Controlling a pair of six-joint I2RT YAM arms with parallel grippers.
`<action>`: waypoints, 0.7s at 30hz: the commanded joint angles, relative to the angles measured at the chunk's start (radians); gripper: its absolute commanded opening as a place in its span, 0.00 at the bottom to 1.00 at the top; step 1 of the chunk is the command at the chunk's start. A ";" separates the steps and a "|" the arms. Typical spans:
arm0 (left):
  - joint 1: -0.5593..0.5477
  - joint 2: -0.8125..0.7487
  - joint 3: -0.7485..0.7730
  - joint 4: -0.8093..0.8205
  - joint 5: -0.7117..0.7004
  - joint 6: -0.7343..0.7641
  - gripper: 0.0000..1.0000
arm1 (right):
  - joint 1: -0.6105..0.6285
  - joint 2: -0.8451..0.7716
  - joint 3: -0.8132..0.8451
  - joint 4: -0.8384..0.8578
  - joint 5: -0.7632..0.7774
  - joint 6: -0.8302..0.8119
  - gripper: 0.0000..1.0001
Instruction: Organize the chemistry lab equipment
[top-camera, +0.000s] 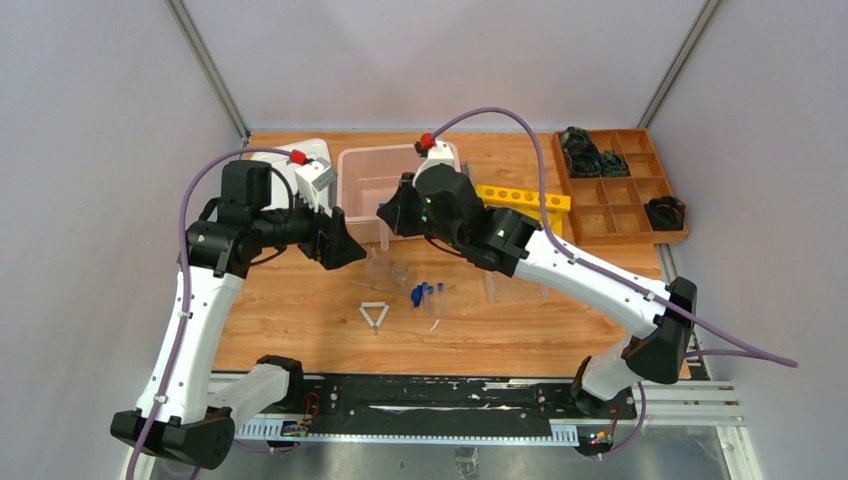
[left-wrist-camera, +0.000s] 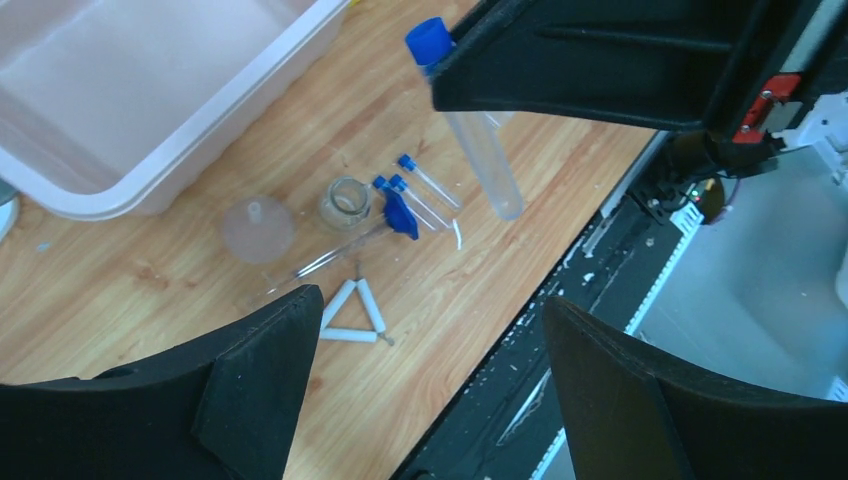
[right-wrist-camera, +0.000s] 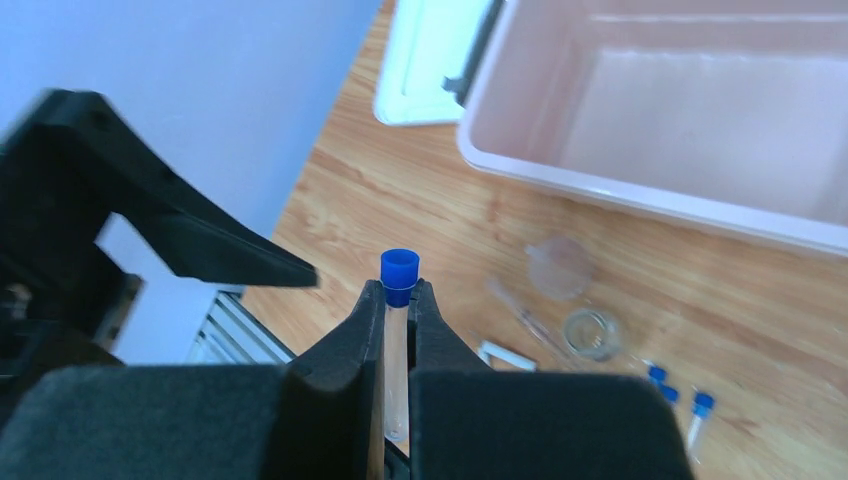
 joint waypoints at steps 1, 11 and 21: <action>0.008 0.000 0.014 0.004 0.090 -0.036 0.85 | 0.048 0.026 0.056 0.145 0.051 -0.026 0.00; 0.008 0.032 0.018 0.029 0.146 -0.074 0.63 | 0.091 0.033 0.031 0.262 0.046 -0.009 0.00; 0.008 0.067 0.041 0.031 0.142 -0.068 0.32 | 0.101 0.029 0.009 0.271 0.033 -0.001 0.00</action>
